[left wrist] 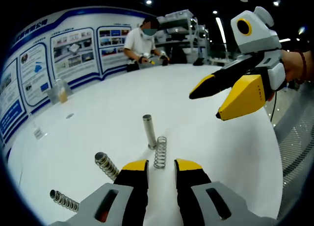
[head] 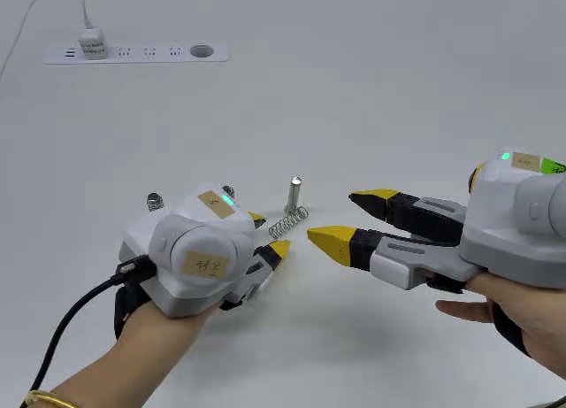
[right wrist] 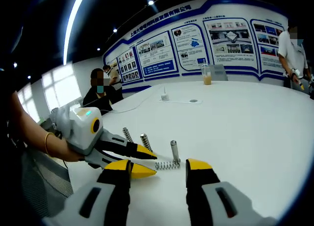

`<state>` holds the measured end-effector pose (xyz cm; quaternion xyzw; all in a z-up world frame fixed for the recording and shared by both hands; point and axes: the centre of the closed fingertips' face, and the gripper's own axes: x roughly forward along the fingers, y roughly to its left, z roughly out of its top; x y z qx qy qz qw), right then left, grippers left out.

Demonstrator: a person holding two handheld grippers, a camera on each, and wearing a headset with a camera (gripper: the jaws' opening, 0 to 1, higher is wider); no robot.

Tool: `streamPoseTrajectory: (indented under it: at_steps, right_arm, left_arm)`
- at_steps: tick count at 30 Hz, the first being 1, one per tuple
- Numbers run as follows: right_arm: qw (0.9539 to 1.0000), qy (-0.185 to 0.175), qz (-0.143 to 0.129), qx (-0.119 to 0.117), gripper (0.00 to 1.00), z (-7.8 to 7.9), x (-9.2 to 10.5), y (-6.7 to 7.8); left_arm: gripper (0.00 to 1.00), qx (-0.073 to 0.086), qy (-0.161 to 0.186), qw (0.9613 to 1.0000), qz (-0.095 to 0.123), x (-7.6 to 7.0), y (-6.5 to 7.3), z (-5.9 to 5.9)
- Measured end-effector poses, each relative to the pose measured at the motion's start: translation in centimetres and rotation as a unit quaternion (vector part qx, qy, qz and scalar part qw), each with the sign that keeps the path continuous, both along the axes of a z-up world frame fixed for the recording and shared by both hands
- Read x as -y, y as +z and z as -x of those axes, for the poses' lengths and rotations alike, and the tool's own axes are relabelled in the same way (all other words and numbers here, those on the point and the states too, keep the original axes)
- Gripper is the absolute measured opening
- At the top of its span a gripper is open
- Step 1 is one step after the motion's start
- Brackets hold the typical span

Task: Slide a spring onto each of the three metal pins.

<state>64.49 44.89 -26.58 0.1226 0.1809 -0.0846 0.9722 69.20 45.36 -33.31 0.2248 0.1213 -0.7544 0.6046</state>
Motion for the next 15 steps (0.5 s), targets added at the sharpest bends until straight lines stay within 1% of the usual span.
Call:
streamPoseTrajectory:
  at_steps: [1,7,10,13,15]
  right_arm:
    - [1.0000,-0.002,-0.001,0.000,0.46,0.05,0.07,-0.06]
    - [0.9999,-0.013,-0.008,-0.001,0.45,0.35,0.35,-0.31]
    - [0.9998,-0.016,-0.008,-0.004,0.45,0.49,0.47,-0.38]
    - [0.9997,-0.021,-0.012,-0.002,0.45,0.60,0.69,-0.40]
    - [0.9996,-0.024,-0.013,-0.004,0.45,0.69,0.83,-0.48]
  left_arm:
    - [0.21,0.005,-0.002,1.0000,-0.001,0.14,-0.09,0.00]
    - [0.17,0.014,-0.011,0.9998,-0.008,0.67,-0.55,0.11]
    - [0.16,0.016,-0.014,0.9997,-0.011,0.83,-0.60,0.09]
    - [0.15,0.012,-0.013,0.9997,-0.013,0.95,-0.69,0.06]
    - [0.13,0.015,-0.015,0.9996,-0.016,0.97,-0.79,0.09]
